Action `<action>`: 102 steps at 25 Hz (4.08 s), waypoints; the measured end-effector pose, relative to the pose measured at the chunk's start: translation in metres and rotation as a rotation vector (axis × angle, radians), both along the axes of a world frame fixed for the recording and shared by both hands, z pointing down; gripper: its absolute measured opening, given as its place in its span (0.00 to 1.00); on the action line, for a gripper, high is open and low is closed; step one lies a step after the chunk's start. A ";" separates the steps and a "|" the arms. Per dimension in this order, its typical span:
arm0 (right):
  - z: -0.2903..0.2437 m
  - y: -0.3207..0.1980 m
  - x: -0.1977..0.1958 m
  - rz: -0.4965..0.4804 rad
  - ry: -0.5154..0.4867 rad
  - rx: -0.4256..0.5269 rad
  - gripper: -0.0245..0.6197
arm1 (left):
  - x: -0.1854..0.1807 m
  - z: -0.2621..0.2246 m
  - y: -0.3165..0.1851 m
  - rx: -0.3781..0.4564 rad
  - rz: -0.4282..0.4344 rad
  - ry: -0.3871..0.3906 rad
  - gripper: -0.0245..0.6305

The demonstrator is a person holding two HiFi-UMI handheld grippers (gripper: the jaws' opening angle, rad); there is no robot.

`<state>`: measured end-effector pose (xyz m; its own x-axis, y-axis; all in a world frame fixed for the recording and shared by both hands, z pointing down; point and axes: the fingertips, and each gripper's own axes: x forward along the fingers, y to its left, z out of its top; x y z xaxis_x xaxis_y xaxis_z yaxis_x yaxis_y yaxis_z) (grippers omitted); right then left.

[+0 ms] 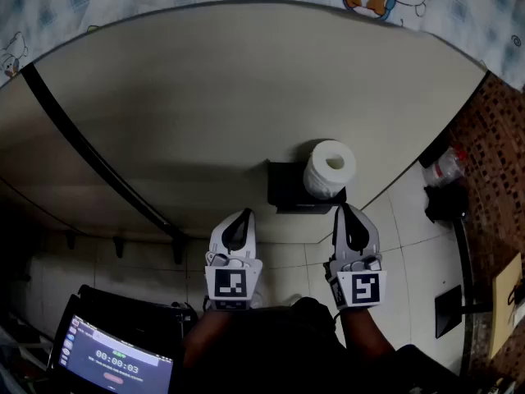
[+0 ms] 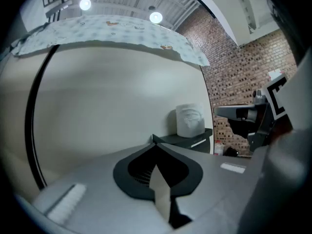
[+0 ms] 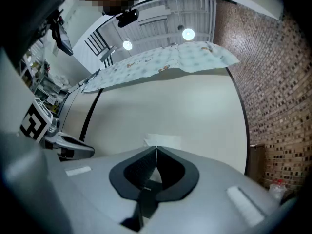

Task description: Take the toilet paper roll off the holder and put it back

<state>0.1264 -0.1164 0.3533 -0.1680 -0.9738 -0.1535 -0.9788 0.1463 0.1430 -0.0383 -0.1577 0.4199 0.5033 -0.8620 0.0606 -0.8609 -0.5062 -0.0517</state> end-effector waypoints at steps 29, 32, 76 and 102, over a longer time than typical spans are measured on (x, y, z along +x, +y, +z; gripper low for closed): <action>-0.002 -0.009 0.026 0.027 0.005 0.004 0.05 | 0.091 0.066 -0.014 -0.184 0.346 -0.040 0.37; -0.001 -0.010 0.028 0.029 0.005 -0.003 0.05 | 0.093 0.061 -0.015 -0.169 0.353 -0.028 0.37; 0.001 -0.093 0.005 -0.068 -0.055 -0.236 0.70 | 0.088 0.050 0.011 -0.317 0.451 0.080 0.24; 0.073 -0.019 0.157 0.160 -0.455 -0.217 0.70 | 0.087 0.047 0.009 -0.446 0.466 0.184 0.17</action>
